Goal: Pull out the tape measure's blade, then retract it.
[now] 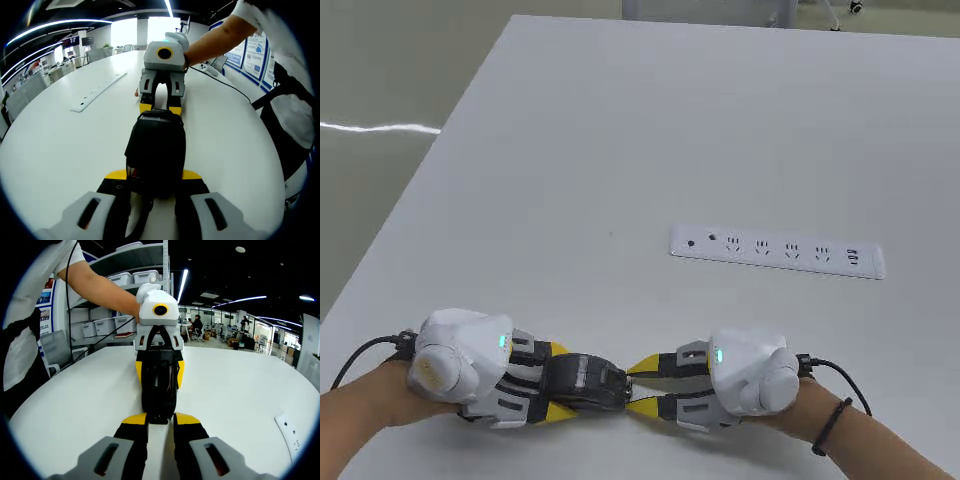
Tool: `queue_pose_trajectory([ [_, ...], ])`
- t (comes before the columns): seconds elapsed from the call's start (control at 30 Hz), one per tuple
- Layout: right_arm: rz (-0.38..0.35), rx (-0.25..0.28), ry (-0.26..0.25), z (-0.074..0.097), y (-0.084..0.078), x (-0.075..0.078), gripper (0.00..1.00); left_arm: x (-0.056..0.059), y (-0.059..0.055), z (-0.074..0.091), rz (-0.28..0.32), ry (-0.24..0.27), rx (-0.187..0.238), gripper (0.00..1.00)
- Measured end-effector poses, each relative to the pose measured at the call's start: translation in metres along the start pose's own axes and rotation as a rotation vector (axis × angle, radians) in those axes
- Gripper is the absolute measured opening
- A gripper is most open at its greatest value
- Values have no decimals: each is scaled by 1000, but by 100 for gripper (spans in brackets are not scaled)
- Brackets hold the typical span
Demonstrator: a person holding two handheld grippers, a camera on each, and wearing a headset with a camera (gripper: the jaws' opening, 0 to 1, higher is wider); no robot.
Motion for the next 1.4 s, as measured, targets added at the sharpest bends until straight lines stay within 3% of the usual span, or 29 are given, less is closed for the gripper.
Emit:
queue_pose_trajectory([
  [0.33, 5, -25, -2, -1, -4, 0, 17, 0, 4, 5, 13, 35, 30, 31],
  [0.47, 21, -34, 6, -2, -4, -4, 15, -4, 16, 15, 7, 60, 83, 38],
  [0.53, 9, -32, 10, -2, -4, -4, 16, -2, 26, 16, 11, 48, 116, 38],
  [0.67, 13, -35, 7, -1, -4, -4, 16, 2, 36, 14, -23, 35, 132, 35],
  [0.77, 12, -35, 9, -1, -4, -3, 15, 2, 38, 8, -54, 27, 111, 34],
  [1.4, 8, -22, -10, -2, -5, -3, 13, 2, 36, 6, -96, 19, 55, 31],
])
Point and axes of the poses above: the centre of the closed fingertips' face, and the gripper's own axes: z roughly backward along the fingers, x roughly to its right, y roughly out of its top, the point moved 3 cm from there along z, roughly backward along the fingers, and after that the axes turned 2 degrees about z, right-handed, at the moved point
